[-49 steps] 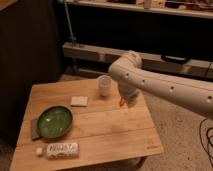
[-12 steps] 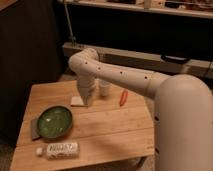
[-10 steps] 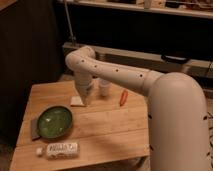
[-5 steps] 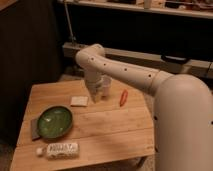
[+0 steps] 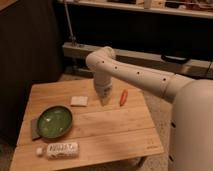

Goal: Move the arm in a circular motion

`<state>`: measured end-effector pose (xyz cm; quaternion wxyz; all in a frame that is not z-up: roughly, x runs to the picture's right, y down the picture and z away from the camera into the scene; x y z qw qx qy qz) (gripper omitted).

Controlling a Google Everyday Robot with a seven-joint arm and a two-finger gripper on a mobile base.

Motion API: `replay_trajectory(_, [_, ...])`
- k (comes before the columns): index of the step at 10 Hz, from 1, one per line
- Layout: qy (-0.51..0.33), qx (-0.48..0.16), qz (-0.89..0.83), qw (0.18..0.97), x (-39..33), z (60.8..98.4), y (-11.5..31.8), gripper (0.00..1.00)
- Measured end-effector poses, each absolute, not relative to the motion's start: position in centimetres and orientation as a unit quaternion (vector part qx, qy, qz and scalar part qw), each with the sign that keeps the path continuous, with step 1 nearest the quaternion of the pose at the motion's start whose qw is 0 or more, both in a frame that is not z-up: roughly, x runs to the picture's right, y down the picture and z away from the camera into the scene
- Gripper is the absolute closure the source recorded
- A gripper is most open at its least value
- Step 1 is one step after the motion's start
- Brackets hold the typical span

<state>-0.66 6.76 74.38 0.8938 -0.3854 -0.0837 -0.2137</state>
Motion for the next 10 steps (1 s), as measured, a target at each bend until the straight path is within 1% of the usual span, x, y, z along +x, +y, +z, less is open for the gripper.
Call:
replay_trajectory(4, [-0.079, -0.386, -0.2, 0.897, 2.4, 72.8, 8.6, 1.0])
replay_trajectory(6, [-0.075, -0.384, -0.21, 0.896, 2.0, 72.0, 9.3, 1.0])
replay_trajectory(8, [-0.077, -0.38, -0.23, 0.893, 0.5, 70.5, 10.8, 1.0])
replay_trajectory(10, [-0.078, -0.377, -0.234, 0.893, 1.1, 69.3, 12.3, 1.0])
